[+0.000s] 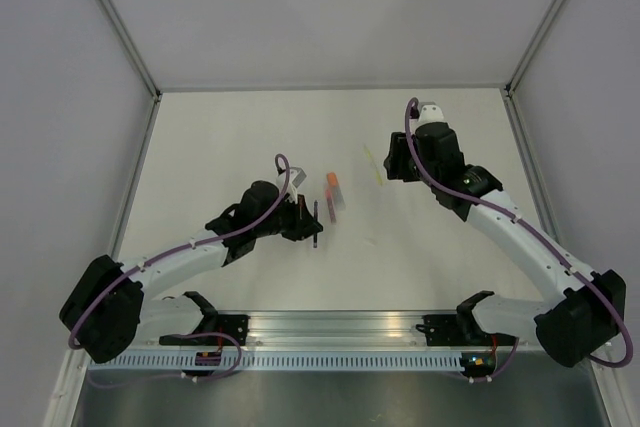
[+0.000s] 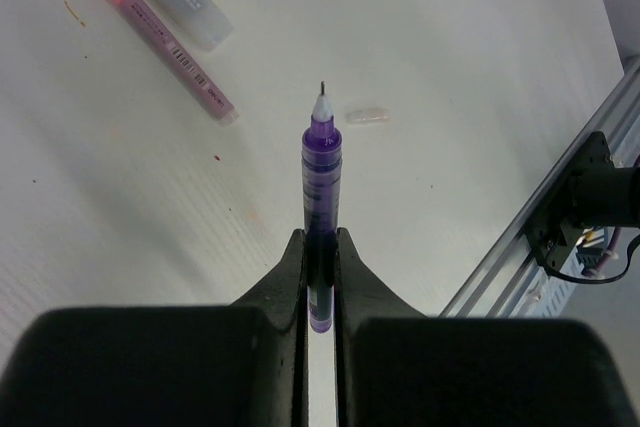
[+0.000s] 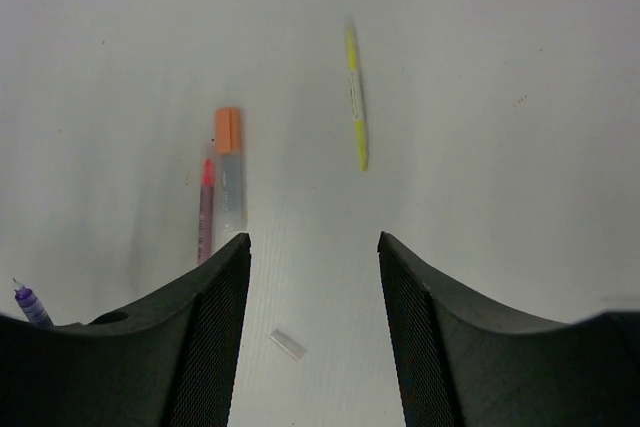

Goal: Insert the pens into the pen caps

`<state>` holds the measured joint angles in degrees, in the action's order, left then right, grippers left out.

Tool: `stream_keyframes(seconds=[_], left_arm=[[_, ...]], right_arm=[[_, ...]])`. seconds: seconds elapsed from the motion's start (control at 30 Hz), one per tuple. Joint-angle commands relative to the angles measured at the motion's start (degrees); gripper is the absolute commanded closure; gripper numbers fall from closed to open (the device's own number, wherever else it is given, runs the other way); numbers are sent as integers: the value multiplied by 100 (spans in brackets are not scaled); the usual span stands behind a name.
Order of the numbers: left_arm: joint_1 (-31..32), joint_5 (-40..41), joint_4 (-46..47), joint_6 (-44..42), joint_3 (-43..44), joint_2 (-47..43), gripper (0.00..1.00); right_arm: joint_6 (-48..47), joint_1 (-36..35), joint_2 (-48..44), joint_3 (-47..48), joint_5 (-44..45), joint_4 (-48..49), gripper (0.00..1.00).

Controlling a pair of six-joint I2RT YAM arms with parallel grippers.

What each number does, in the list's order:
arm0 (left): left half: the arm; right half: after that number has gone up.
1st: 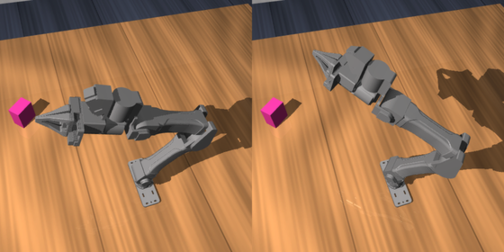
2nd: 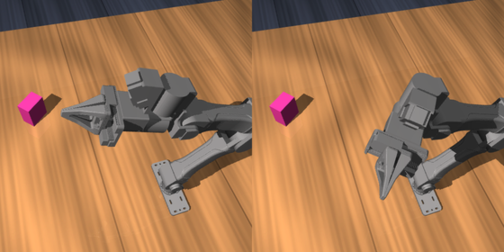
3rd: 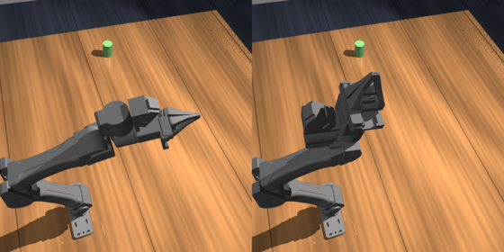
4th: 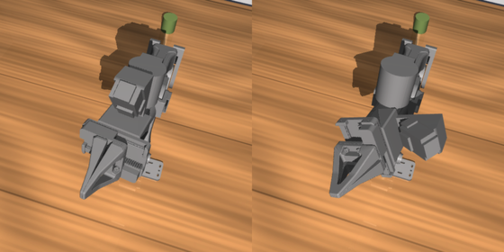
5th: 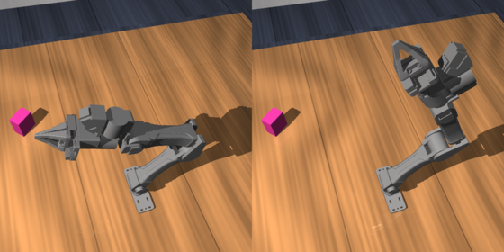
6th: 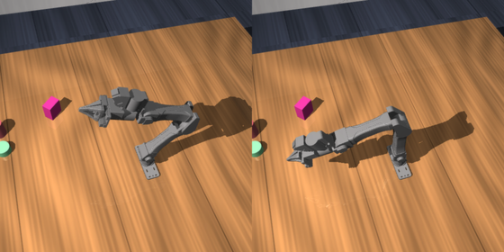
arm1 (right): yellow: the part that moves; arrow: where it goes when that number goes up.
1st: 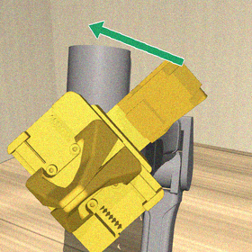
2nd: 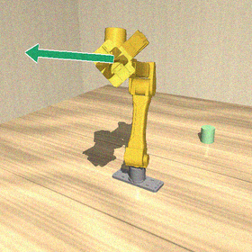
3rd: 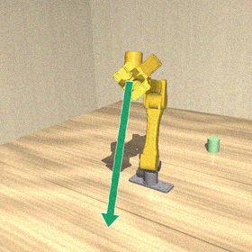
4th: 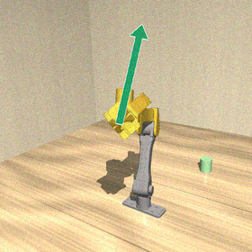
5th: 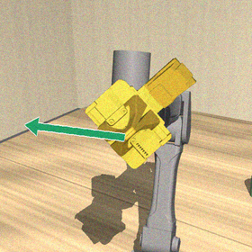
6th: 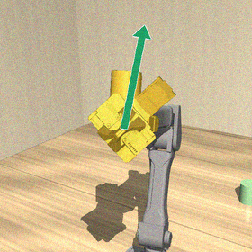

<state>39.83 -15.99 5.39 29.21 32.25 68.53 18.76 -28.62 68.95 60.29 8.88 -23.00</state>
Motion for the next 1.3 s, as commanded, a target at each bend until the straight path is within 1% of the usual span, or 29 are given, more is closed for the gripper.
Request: stream_keyframes(seconds=[0.0, 0.2, 0.37, 0.5, 0.53, 0.63, 0.7, 0.83, 0.9, 0.93, 1.0, 1.03, 1.07, 1.13, 1.17, 1.23, 1.27], left_arm=[[-2, 236, 411, 32, 9, 11, 98], [-2, 280, 288, 76, 149, 256, 98], [-11, 868, -134, 225, 326, 336, 98], [-2, 1290, -415, 296, 344, -14, 98], [-2, 1326, -433, 287, 317, -215, 98], [-11, 1379, -381, 278, 185, -454, 98], [-2, 1222, -302, 173, 107, -569, 98], [-2, 1309, -223, 304, -34, -639, 98], [-2, 1056, 189, 366, -254, -587, 98], [-2, 976, 286, 418, -289, -534, 98], [-2, 783, 366, 419, -263, -377, 98], [-2, 738, 366, 410, -246, -332, 98], [-2, 685, 375, 392, -211, -288, 98], [-11, 579, 454, 366, -219, -226, 98], [-11, 553, 472, 357, -219, -200, 98], [-2, 562, 463, 331, -193, -139, 98], [-2, 562, 454, 322, -167, -121, 98]], right_arm=[[-101, 128, 110, 378, -62, -538, 40], [-5, 348, 93, 238, -334, -539, 40], [188, 436, 75, 35, -651, -91, 40], [470, 428, 495, 61, -871, 129, 40], [566, 436, 575, 79, -862, 156, 39], [646, 436, 786, 158, -1012, 226, 40], [716, 454, 892, 307, -854, 78, 40], [804, 664, 989, 772, -274, -397, 40], [796, 910, 1033, 1010, 24, -652, 40], [787, 1163, 1050, 1141, 95, -731, 40], [874, 1481, 1077, 1230, 288, -907, 40], [927, 1804, 1068, 1257, 289, -916, 40], [997, 1955, 1042, 1239, 272, -882, 40], [1304, 2228, 1059, 1196, 464, -855, 41], [1418, 2290, 1129, 1187, 569, -951, 41], [1945, 2457, 1226, 1099, 929, -1153, 42], [2130, 2519, 1261, 1029, 966, -1267, 42]])
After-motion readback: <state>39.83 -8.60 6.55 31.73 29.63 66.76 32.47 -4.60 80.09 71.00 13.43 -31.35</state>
